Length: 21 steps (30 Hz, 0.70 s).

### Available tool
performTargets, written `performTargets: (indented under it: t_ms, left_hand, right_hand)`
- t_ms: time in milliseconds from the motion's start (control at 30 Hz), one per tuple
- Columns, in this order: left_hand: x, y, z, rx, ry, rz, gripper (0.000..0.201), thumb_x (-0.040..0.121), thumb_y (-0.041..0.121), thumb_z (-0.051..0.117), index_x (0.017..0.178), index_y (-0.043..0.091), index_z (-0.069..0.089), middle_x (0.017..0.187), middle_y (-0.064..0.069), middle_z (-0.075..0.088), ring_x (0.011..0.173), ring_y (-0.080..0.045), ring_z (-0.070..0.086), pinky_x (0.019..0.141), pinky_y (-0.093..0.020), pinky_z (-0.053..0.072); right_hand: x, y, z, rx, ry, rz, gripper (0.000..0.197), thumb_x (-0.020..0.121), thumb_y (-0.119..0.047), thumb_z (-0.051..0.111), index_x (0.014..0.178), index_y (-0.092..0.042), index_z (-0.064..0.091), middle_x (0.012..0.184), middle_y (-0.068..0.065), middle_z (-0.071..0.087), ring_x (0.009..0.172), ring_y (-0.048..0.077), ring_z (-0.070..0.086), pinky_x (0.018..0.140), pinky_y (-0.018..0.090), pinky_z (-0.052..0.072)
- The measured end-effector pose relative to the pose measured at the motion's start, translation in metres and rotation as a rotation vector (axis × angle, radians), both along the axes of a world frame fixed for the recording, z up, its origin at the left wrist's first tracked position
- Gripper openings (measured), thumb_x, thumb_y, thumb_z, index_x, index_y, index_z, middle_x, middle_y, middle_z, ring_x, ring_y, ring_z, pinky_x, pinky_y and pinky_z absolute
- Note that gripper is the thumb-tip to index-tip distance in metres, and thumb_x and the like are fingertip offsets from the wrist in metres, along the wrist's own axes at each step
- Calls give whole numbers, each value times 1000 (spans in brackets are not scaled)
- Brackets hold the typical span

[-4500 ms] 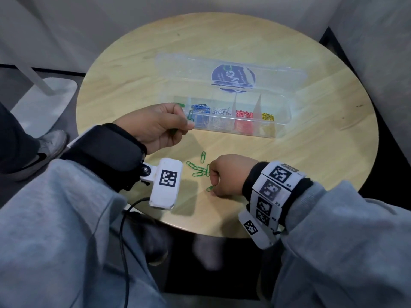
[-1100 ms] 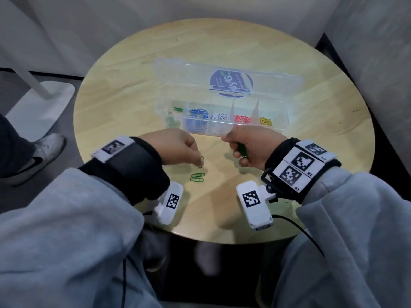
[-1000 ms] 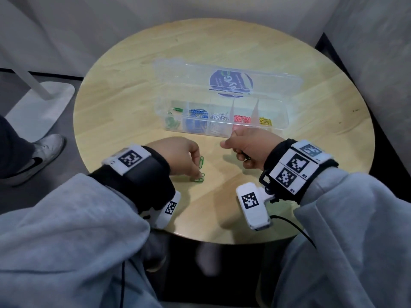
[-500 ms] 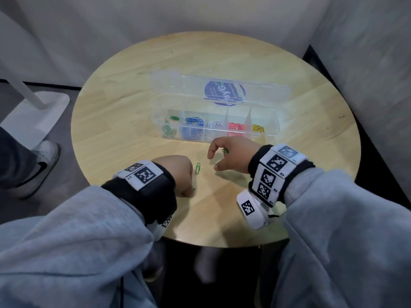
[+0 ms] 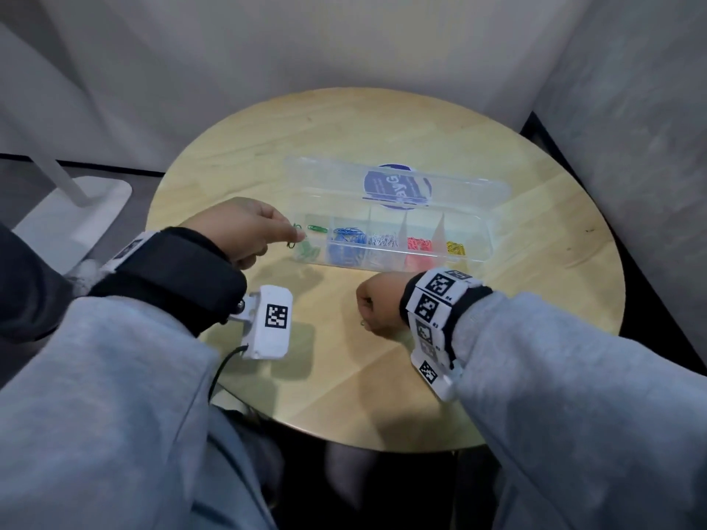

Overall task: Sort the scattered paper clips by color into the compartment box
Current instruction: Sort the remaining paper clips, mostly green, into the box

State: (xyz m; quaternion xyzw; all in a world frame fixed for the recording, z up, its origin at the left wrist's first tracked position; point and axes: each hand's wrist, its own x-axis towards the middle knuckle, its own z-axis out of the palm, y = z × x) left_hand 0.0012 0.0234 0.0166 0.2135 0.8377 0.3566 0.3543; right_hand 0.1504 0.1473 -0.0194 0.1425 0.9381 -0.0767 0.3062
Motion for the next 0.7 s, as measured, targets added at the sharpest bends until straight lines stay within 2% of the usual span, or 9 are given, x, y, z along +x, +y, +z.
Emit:
performTargets:
  t_ms: [67, 133, 233, 367, 433, 500, 567, 667, 700]
  left_hand:
    - [-6, 7, 0, 18, 7, 9, 24, 78, 27, 73, 66, 16, 54, 57, -3, 31, 53, -16, 20, 52, -25, 14]
    - [-10, 17, 2, 27, 44, 21, 24, 78, 27, 72, 66, 17, 55, 56, -3, 33, 51, -16, 22, 51, -24, 16]
    - [-11, 31, 6, 15, 119, 30, 23, 80, 28, 70, 68, 16, 55, 56, -3, 38, 45, -17, 26, 48, -22, 20]
    - [-6, 43, 1, -1, 144, 21, 27, 81, 21, 69, 62, 15, 51, 54, -3, 41, 46, -18, 33, 47, -21, 24]
    - [-7, 46, -5, 40, 108, 52, 26, 81, 16, 68, 61, 15, 52, 58, -4, 48, 54, -20, 46, 57, -21, 41]
    - [-11, 46, -11, 148, 17, 132, 22, 82, 11, 66, 65, 16, 53, 65, -3, 55, 63, -20, 57, 82, -31, 53]
    - [-14, 45, -13, 253, -74, 201, 18, 82, 7, 63, 70, 17, 55, 72, -2, 57, 71, -19, 62, 96, -39, 51]
    - [-16, 41, -11, 348, -189, 243, 15, 84, 4, 58, 74, 14, 60, 82, -6, 57, 87, -23, 59, 100, -39, 48]
    - [-16, 40, -10, 366, -219, 242, 10, 86, 4, 56, 82, 11, 62, 90, -8, 56, 89, -22, 56, 99, -37, 48]
  right_hand:
    - [2, 2, 1, -12, -45, -57, 12, 88, -27, 54, 90, -16, 57, 86, -2, 56, 81, 19, 51, 72, 28, 43]
    - [2, 9, 10, -102, -36, -161, 11, 85, -28, 60, 86, -17, 62, 76, -5, 56, 71, 15, 53, 66, 25, 45]
    - [-6, 19, 37, -302, 77, -363, 15, 82, -29, 66, 73, -19, 59, 62, -3, 49, 53, 15, 45, 59, 23, 40]
    - [-33, 27, 65, -476, 275, -591, 15, 83, -16, 66, 77, -12, 53, 60, 4, 43, 51, 19, 38, 54, 26, 35]
    - [-47, 31, 69, -560, 345, -695, 16, 84, -12, 65, 78, -9, 50, 59, 6, 40, 51, 18, 34, 52, 26, 31]
    - [-59, 32, 66, -596, 382, -775, 17, 84, -10, 65, 76, -8, 49, 59, 6, 39, 51, 18, 33, 50, 25, 31]
    - [-68, 29, 60, -620, 375, -827, 23, 85, -8, 64, 70, -8, 47, 59, 5, 38, 50, 17, 33, 50, 24, 30]
    - [-77, 22, 52, -638, 354, -893, 29, 88, -6, 60, 65, -8, 42, 58, 6, 37, 49, 17, 32, 51, 23, 29]
    - [-80, 19, 50, -639, 360, -907, 29, 88, -5, 60, 65, -8, 42, 58, 6, 38, 48, 17, 32, 51, 24, 30]
